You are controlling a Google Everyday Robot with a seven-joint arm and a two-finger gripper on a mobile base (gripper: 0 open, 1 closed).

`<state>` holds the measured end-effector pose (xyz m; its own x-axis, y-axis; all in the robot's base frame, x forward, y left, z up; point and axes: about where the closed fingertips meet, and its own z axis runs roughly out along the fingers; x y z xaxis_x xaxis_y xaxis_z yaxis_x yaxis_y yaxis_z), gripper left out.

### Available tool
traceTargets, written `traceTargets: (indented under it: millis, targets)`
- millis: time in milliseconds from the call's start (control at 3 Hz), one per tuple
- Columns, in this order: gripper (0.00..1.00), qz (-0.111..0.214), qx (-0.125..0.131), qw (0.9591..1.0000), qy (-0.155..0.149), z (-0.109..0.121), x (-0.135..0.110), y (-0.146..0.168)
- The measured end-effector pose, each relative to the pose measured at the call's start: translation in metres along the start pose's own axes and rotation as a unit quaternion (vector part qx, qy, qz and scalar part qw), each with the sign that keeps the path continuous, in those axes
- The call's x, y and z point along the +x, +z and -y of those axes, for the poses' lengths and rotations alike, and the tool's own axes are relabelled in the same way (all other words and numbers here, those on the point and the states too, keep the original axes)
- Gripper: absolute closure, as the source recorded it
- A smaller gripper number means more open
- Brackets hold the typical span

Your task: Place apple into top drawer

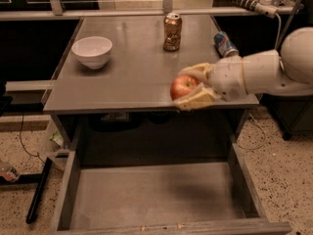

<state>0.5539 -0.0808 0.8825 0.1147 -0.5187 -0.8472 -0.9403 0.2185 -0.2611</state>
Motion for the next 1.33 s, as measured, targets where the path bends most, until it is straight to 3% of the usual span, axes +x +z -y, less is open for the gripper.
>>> traceTargets:
  millis: [333,667,1000,1333]
  targets:
    - [1.00,-0.011,0.030,0.9995,0.000,-0.040,0.018,-0.031]
    - [1.00,-0.022,0.047,0.9985,0.015,-0.069,0.044,-0.036]
    - [1.00,-0.028,0.052,0.9976,0.037,-0.082,0.070,-0.027]
    - [1.00,-0.020,0.033,0.9976,0.058,-0.115,0.093,0.007]
